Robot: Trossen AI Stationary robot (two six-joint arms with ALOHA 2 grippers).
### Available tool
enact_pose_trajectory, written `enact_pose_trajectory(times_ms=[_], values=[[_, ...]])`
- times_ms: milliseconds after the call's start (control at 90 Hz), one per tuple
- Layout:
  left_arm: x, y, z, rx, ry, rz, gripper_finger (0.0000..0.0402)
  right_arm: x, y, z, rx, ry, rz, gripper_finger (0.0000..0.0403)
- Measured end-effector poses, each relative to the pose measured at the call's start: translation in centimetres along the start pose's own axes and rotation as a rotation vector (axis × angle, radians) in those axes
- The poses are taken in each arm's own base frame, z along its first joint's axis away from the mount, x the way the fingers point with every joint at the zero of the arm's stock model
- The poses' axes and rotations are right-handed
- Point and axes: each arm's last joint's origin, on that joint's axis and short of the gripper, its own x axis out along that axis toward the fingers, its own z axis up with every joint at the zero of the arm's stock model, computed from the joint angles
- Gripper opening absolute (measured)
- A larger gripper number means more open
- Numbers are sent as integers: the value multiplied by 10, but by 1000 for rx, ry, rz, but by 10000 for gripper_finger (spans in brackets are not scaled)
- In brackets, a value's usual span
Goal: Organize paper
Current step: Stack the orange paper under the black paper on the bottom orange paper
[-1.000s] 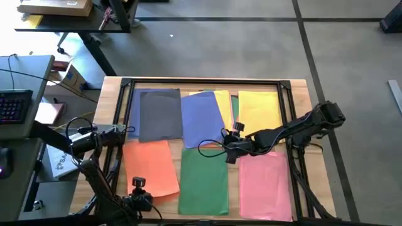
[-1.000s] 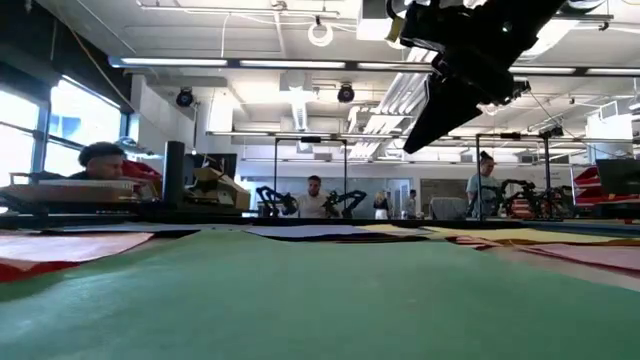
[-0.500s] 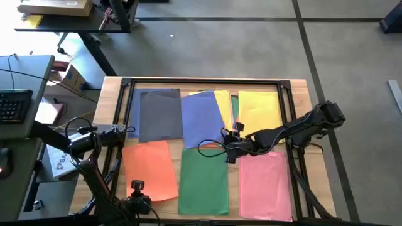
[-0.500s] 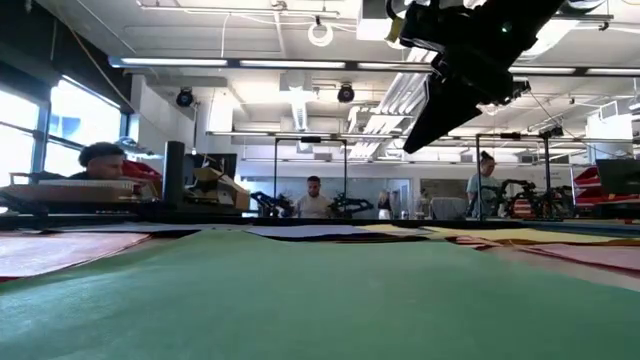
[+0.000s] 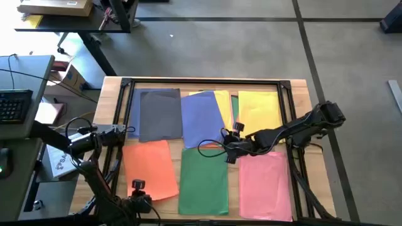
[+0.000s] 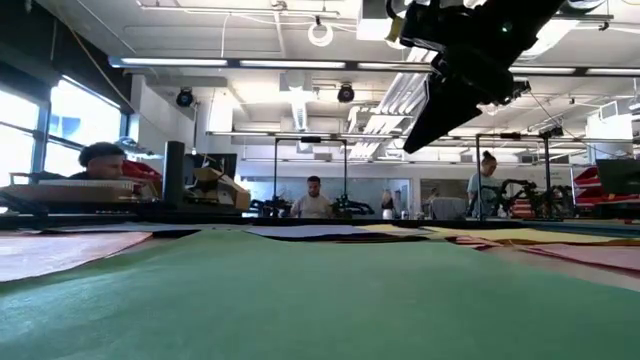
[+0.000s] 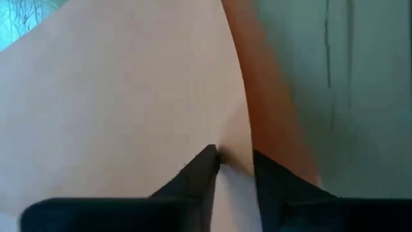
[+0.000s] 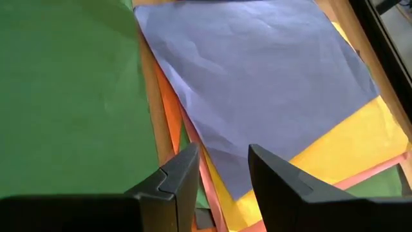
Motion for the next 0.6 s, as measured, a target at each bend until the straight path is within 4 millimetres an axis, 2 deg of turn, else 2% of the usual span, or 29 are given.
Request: enact_pose_trajectory(times_ms=[189,333,467,600], values=[[-2,-7,2,-21,39,-92,145,0,0,0,0,0,0,119],[-2,-11,4,-49,29,-144,175,0,0,0,0,0,0,119],[-2,-10,6,-121,-1,-117,180,0,0,0,0,0,0,119],[-6,-5,10,-237,-45,-106,159,0,0,0,0,0,0,119]])
